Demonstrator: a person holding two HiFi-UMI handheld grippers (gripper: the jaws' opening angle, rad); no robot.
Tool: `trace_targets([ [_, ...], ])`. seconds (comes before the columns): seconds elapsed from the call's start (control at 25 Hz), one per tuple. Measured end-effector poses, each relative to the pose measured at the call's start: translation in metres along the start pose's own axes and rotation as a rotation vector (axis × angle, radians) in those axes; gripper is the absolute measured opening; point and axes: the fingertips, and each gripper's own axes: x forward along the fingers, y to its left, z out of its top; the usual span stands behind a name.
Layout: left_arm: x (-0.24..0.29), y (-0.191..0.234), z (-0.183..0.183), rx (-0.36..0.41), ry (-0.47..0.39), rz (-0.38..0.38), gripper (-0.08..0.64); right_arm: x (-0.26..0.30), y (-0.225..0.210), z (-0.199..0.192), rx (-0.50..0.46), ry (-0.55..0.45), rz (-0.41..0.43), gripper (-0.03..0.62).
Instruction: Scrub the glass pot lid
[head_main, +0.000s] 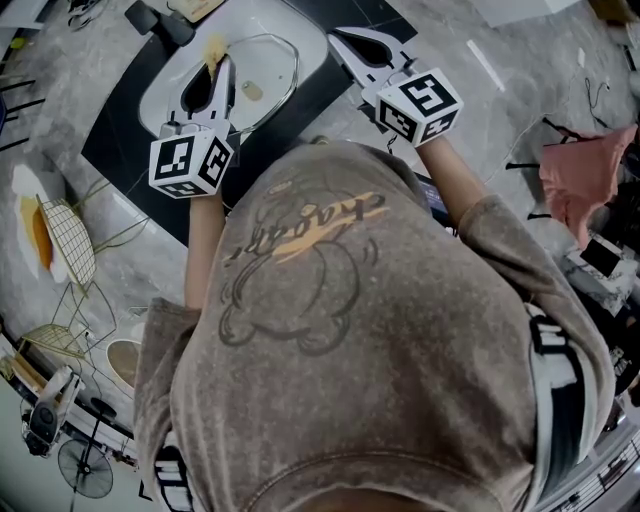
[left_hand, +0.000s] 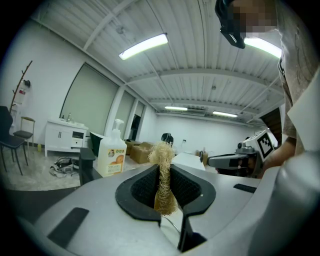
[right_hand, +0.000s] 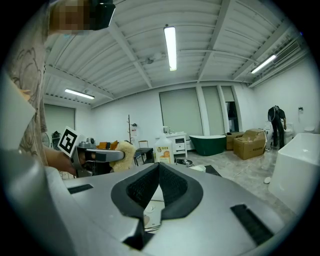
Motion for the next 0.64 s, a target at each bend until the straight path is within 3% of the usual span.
trace_targets([
  [0.64,-0.0001,-0.0012,-0.0015,-0.021,-0.002,0.005,0.064,-0.0023,-0.0027,0.0006,-0.008,0.010,0.022,0.000],
])
